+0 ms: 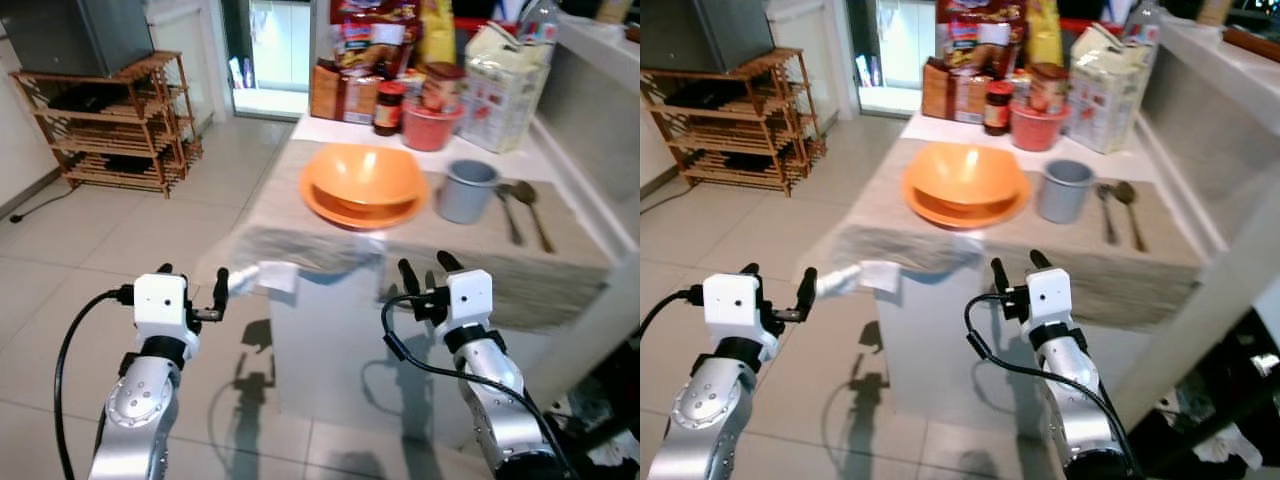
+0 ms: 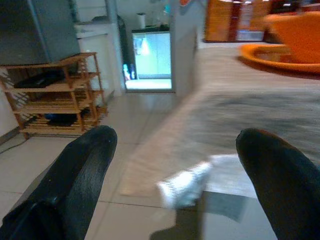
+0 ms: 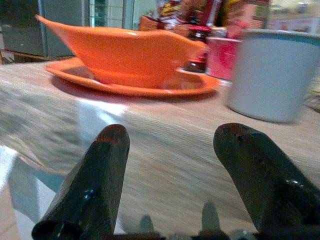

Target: Setting the table

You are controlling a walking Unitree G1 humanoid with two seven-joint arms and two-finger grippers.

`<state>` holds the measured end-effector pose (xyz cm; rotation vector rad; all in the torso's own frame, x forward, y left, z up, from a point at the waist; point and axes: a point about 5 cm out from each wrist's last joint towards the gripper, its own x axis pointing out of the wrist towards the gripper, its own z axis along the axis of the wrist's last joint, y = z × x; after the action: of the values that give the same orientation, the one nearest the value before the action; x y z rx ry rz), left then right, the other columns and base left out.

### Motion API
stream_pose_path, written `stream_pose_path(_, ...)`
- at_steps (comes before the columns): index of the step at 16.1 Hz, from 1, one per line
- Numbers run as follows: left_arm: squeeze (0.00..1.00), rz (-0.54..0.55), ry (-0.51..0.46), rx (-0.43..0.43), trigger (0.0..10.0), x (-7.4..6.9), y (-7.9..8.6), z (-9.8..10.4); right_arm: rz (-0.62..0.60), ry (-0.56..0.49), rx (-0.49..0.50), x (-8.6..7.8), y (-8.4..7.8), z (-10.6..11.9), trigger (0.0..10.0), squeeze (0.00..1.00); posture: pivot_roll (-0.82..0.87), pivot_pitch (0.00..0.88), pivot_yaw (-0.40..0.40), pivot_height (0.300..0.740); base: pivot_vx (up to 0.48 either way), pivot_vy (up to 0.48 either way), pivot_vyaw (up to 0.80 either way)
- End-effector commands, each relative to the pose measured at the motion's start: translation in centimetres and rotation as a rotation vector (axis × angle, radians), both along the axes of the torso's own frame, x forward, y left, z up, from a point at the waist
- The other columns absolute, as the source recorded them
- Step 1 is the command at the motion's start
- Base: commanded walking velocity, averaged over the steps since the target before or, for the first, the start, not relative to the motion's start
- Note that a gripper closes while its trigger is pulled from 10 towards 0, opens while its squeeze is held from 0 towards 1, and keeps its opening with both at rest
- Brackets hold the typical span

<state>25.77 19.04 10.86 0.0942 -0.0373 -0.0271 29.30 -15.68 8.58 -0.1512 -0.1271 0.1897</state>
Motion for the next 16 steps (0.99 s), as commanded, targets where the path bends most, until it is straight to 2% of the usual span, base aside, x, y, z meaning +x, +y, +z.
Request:
stream_pose_path(1, 0.00, -0.020, -0.001, 0.000, 10.0, 0.1, -0.3, 0.1, -0.015, -0.014, -0.002, 0.2, -0.3, 0.5, 10.0, 0.00, 0.03, 0.000, -0.010, 0.740, 0.247, -0.409, 0.00)
stream_pose_path(9, 0.00, -0.050, -0.006, -0.020, 10.0, 0.3, -0.2, 0.2, -0.016, -0.010, -0.005, -0.2, -0.3, 0.4, 10.0, 0.00, 0.02, 0.000, -0.006, 0.740, 0.336, -0.334, 0.00)
stream_pose_path(11, 0.00, -0.043, -0.003, -0.012, 10.0, 0.4, 0.0, 0.2, -0.025, -0.011, 0.004, -0.2, -0.4, 0.5, 10.0, 0.00, 0.02, 0.000, -0.005, 0.740, 0.214, 0.000, 0.00)
stream_pose_path(14, 0.00, -0.044, -0.001, 0.004, 10.0, 0.7, 0.4, 0.3, -0.087, 0.028, 0.080, -0.2, -0.9, 0.2, 10.0, 0.00, 0.02, 0.000, -0.008, 0.740, 0.000, 0.000, 0.00)
stream_pose_path(16, 0.00, -0.060, -0.005, 0.024, 10.0, 1.1, 0.7, 0.7, -0.081, 0.029, 0.058, -0.6, -0.7, -0.1, 10.0, 0.00, 0.02, 0.000, -0.006, 0.740, 0.000, 0.000, 0.00)
